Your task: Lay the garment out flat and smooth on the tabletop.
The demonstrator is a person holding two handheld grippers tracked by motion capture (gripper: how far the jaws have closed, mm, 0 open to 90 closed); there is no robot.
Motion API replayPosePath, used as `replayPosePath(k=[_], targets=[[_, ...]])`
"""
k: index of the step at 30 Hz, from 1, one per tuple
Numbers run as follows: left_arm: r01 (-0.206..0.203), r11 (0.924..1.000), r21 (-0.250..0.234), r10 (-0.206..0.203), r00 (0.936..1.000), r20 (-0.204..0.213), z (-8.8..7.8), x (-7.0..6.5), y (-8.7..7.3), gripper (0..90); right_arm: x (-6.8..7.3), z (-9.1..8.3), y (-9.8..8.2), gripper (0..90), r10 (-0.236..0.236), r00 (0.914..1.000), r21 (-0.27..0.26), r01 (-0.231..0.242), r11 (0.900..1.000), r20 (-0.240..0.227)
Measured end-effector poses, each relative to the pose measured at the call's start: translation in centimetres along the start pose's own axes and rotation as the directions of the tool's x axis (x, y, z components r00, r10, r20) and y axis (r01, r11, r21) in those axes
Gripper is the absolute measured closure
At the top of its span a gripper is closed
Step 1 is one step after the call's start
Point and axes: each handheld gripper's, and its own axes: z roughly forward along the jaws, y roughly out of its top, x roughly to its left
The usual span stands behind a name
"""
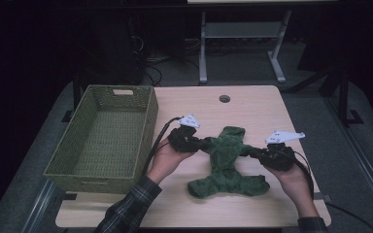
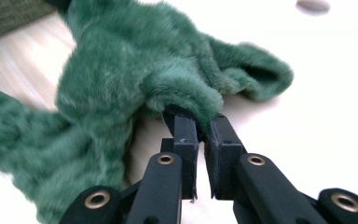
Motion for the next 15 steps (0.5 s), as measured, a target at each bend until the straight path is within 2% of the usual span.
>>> replayPosePath(k=[3, 5, 7, 12, 15], targets=[[0.021, 0.9996, 0.018, -0.020, 0.9980, -0.059, -1.1, -0.6, -0.8, 85.4, 0.5, -1.0, 2.0, 83.5, -0.044, 0.9990, -0.031, 0.043, 0.999, -0.012], [0.029, 0.9986, 0.045, -0.025, 0.9961, -0.085, -1.1, -0.8, -1.5, 85.4, 0.7, -0.9, 2.3, 83.5, -0.053, 0.9984, -0.032, 0.053, 0.998, -0.018], [0.053, 0.9964, 0.066, -0.047, 0.9944, -0.095, -0.7, -0.7, -2.4, 85.4, 0.9, -0.2, 2.5, 83.5, -0.073, 0.9969, -0.010, 0.073, 0.997, -0.029], [0.113, 0.9839, 0.139, -0.097, 0.9884, -0.117, 0.8, 0.3, -4.5, 85.5, 0.4, 2.8, 1.7, 83.4, -0.063, 0.9964, 0.070, 0.067, 0.995, -0.056], [0.107, 0.9758, 0.191, -0.083, 0.9878, -0.132, 1.6, 0.8, -5.1, 85.5, -0.3, 4.3, 0.7, 83.4, -0.034, 0.9965, 0.108, 0.042, 0.993, -0.076]])
